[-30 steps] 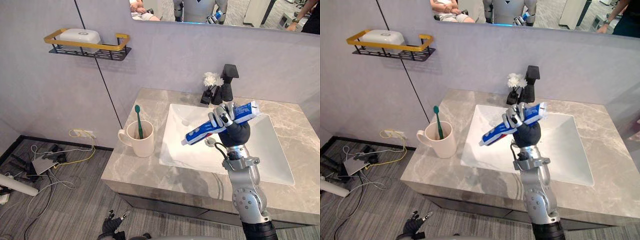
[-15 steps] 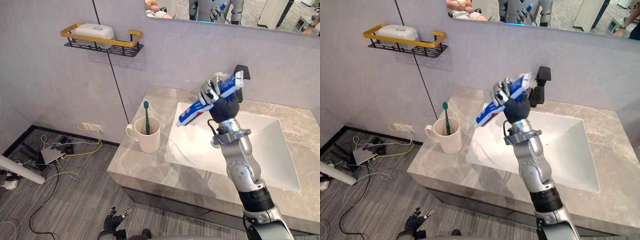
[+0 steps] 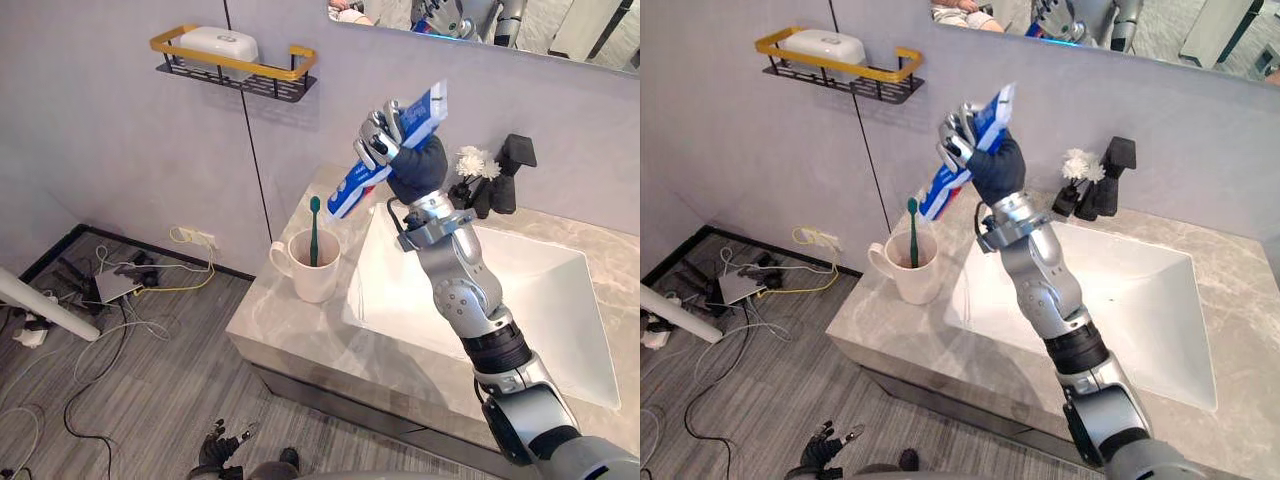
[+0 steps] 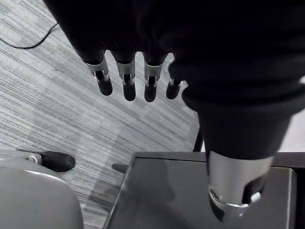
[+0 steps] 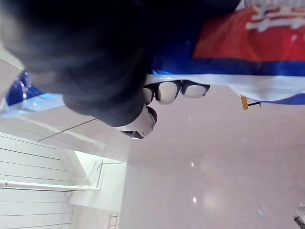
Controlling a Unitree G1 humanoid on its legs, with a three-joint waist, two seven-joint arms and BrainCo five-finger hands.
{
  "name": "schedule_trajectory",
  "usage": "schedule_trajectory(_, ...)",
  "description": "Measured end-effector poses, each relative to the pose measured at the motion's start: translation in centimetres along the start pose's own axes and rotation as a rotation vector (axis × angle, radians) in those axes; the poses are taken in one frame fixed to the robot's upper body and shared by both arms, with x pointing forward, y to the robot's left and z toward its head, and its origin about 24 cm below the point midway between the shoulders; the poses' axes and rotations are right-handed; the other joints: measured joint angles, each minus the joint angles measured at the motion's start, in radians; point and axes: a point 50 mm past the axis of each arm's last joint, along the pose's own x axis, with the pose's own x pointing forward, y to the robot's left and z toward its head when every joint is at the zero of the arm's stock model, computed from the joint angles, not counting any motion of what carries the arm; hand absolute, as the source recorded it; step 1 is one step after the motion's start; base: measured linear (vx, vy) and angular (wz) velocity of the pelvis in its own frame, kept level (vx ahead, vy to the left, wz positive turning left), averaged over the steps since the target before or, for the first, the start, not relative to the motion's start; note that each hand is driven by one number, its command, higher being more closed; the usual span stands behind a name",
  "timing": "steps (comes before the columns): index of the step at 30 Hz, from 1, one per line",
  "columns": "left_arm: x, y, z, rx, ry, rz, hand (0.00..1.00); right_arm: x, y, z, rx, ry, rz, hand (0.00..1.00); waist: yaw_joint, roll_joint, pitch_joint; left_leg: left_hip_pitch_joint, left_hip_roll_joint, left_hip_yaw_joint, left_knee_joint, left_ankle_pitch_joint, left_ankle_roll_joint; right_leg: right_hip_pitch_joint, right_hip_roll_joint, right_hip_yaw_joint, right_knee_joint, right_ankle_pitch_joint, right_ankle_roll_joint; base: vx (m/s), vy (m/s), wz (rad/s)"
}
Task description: Organize washtable
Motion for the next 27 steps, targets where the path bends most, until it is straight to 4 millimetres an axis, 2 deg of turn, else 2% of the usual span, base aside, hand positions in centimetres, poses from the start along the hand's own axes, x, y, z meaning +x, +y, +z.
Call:
schedule_trajectory(3,0.0,0.0,0.0,0.005,-0.002,-0.002,0.00,0.0,-0.1,0.0,-0.005,0.002,0.000,1.00,0.014,0.000,0.000,0.000,0.000,-0.001,0.000,0.000,0.000,0.000,0.000,0.000,0.000,0.000,0.000,0.00,0.000,0.00)
schedule_trajectory(9,0.0,0.0,0.0,0.008,-0.001,-0.002,0.00,0.5,-0.3,-0.1,-0.023,0.022,0.005,1.00,0.017,-0.001,0.002,-0.001,0.000,-0.003,0.000,0.000,0.000,0.000,0.000,-0.002,0.000,0.000,0.000,-0.01,-0.005,0.00)
schedule_trajectory(22,0.1,0.1,0.3,0.040,-0.012,-0.011,0.00,0.4,0.7,-1.6,-0.010,0.105,0.058,1.00,0.018,-0.007,0.019,-0.001,0.000,-0.003,0.000,0.000,0.000,0.000,0.000,-0.002,0.000,0.000,0.000,0.00,0.000,0.00)
schedule_trajectory(27,0.1,0.0,0.3,0.041,-0.012,-0.012,0.00,0.1,0.7,-3.1,-0.002,0.182,0.062,1.00,0.017,-0.006,0.020,-0.001,0.000,-0.002,0.000,0.000,0.000,0.000,0.000,-0.001,0.000,0.000,0.000,0.00,0.000,0.00)
